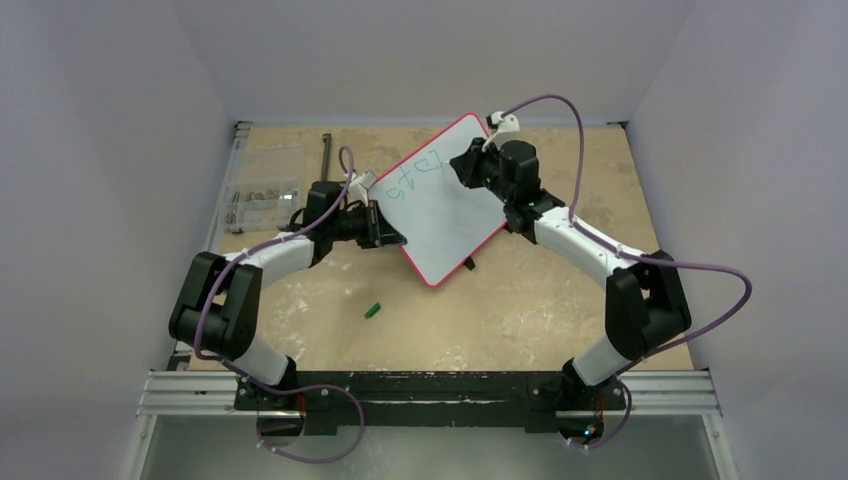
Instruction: Write a sentence on the whiteboard
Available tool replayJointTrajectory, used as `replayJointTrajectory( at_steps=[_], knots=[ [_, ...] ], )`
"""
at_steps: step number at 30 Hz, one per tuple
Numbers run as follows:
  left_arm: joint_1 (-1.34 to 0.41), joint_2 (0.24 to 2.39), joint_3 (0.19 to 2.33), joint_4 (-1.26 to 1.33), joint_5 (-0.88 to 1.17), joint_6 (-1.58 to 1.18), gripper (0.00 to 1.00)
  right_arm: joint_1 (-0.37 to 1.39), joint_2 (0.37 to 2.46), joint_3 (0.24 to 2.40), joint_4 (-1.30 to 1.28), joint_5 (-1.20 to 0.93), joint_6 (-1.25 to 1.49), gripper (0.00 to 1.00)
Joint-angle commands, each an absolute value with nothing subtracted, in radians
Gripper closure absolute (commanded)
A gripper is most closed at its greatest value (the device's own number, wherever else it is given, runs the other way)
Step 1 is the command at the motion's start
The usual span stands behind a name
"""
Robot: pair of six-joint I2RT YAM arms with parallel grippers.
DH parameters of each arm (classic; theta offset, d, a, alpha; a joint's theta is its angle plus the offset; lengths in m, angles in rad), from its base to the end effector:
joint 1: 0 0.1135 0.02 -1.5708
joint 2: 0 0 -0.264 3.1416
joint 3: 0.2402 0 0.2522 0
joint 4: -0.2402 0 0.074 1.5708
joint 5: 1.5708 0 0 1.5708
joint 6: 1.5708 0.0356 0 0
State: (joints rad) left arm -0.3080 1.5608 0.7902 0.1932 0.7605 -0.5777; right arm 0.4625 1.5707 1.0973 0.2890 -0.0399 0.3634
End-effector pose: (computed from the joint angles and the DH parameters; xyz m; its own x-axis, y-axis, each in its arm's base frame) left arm 0.2961 -0.1199 0.1954 -0.8562 -0.1428 -0.4965 0.3610 0.5220 -0.7728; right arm 0.3332 0.1677 0.2991 -0.3243 0.2352 -0.9162 -0.3912 0.8486 0.3563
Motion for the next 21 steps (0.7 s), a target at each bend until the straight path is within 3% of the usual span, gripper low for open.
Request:
replayJointTrajectory(
  at_steps=[1,21],
  knots=[
    [-0.316,1.532,0.816,0.169,0.763,-0.51,1.0,0.463,1.598,1.215,0.307,-0.044,0.381,1.0],
    [-0.318,1.522,0.812,0.151,0.753,-0.496,1.0,0.462,1.741,1.328,0.308,-0.042,0.39,1.0]
  ],
)
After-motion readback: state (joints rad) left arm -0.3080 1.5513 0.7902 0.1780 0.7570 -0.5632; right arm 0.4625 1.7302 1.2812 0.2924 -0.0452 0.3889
